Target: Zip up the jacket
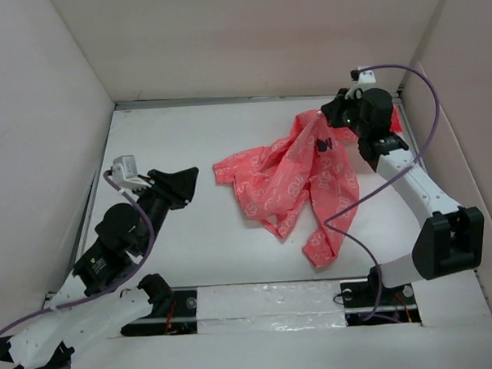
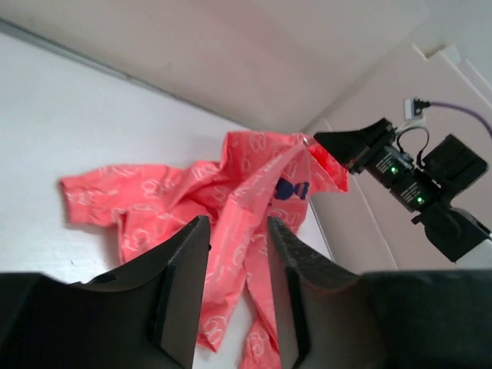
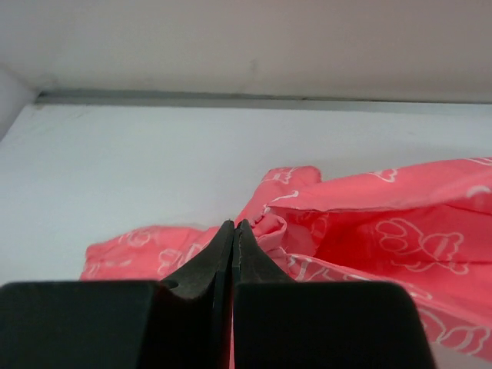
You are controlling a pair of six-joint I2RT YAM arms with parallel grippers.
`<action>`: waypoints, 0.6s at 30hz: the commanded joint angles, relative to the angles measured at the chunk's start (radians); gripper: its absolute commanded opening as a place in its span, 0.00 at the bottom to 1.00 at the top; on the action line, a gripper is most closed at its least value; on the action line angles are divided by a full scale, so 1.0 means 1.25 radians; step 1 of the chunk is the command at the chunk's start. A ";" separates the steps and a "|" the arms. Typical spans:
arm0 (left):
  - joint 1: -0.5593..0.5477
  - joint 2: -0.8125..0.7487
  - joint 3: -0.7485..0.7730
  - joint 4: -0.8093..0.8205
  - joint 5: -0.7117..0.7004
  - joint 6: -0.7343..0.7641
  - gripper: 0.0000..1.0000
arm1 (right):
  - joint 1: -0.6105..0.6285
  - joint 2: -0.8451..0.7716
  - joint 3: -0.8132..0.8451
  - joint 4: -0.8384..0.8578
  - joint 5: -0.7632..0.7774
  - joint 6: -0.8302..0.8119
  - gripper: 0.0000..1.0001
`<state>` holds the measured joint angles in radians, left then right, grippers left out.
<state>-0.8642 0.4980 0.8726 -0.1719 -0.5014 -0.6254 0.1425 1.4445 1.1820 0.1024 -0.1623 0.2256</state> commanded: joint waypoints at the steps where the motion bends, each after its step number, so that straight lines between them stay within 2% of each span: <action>1: -0.002 0.027 0.001 0.061 0.034 -0.004 0.34 | 0.076 -0.057 0.075 -0.033 -0.084 -0.047 0.00; 3: -0.002 0.040 -0.002 0.066 0.031 -0.009 0.47 | 0.114 -0.083 0.088 -0.067 -0.070 -0.061 0.00; 4: -0.002 0.040 -0.007 0.070 0.028 -0.010 0.50 | 0.114 -0.095 0.072 -0.070 -0.068 -0.060 0.00; 6: -0.002 0.038 -0.019 0.080 0.032 -0.015 0.57 | 0.114 -0.127 0.042 -0.076 -0.068 -0.048 0.20; 7: -0.002 0.041 -0.022 0.080 0.034 -0.016 0.65 | 0.122 -0.138 0.025 -0.079 -0.057 -0.043 0.31; 8: -0.002 0.042 -0.024 0.076 0.043 -0.019 0.67 | 0.122 -0.152 -0.010 -0.090 -0.003 -0.036 0.54; 11: -0.002 0.062 -0.030 0.057 0.060 -0.030 0.71 | 0.129 -0.214 -0.065 -0.149 0.096 -0.035 0.79; 13: -0.002 0.074 -0.042 0.049 0.066 -0.040 0.73 | 0.129 -0.287 -0.091 -0.167 0.126 -0.033 1.00; 16: -0.002 0.075 -0.056 0.037 0.069 -0.054 0.75 | 0.145 -0.420 -0.134 -0.183 0.178 -0.031 1.00; 18: -0.002 0.063 -0.064 0.034 0.061 -0.057 0.76 | 0.153 -0.496 -0.180 -0.164 0.187 -0.027 0.93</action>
<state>-0.8642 0.5877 0.8070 -0.1463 -0.4309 -0.6800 0.3111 0.9615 0.9894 -0.1299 -0.0048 0.1879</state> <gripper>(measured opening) 0.753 0.946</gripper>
